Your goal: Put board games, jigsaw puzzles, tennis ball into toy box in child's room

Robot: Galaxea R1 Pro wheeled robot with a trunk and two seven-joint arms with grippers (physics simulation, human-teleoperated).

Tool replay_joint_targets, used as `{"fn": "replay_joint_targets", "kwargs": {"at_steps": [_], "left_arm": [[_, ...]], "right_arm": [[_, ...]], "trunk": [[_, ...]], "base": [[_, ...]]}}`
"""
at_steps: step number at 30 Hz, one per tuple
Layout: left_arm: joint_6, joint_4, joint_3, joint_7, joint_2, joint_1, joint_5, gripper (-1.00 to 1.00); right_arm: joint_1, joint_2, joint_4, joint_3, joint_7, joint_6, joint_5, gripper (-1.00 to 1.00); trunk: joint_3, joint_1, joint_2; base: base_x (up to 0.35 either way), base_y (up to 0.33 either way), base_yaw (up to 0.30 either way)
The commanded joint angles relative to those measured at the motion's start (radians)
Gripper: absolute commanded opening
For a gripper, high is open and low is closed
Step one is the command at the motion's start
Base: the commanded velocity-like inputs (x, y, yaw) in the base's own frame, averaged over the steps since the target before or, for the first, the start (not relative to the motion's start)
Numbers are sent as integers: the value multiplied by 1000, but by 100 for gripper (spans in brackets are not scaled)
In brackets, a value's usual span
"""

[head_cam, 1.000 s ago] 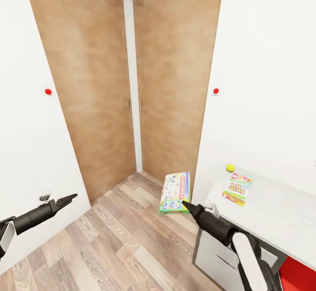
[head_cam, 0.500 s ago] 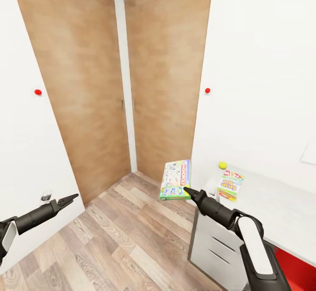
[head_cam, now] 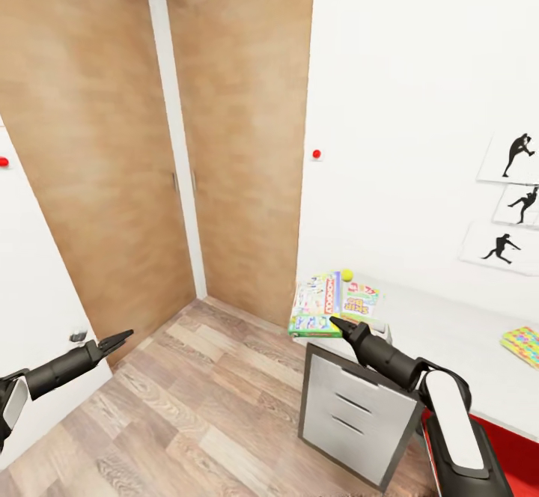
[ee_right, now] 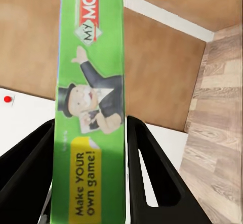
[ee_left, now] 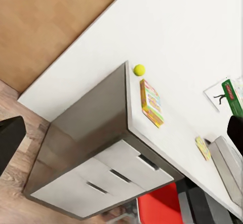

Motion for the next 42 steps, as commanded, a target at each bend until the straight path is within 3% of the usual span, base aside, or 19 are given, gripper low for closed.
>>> {"fn": "replay_joint_targets", "kwargs": {"at_steps": [1,5,12,42], "left_arm": [[10,0,2,-3,0,-1,1,100],[10,0,2,-3,1,-1,1,100],[10,0,2,-5,1,-1,1,100],[10,0,0,-3,2,-1,1,100]], "right_arm": [[-2,-1,0,-11,7,9,-2,-100],[-1,-18,0,-36,7,12,-11,-100],[3,-28,0,-42,7,13,-65,-100],[14,-28,1,-41,4,10,-69,-100]], "trunk": [[-2,1,-2],[-2,1,-2],[-2,1,-2],[-2,1,-2]], "base": [[0,0,-283],[0,0,-283],[0,0,-283],[0,0,-283]]}}
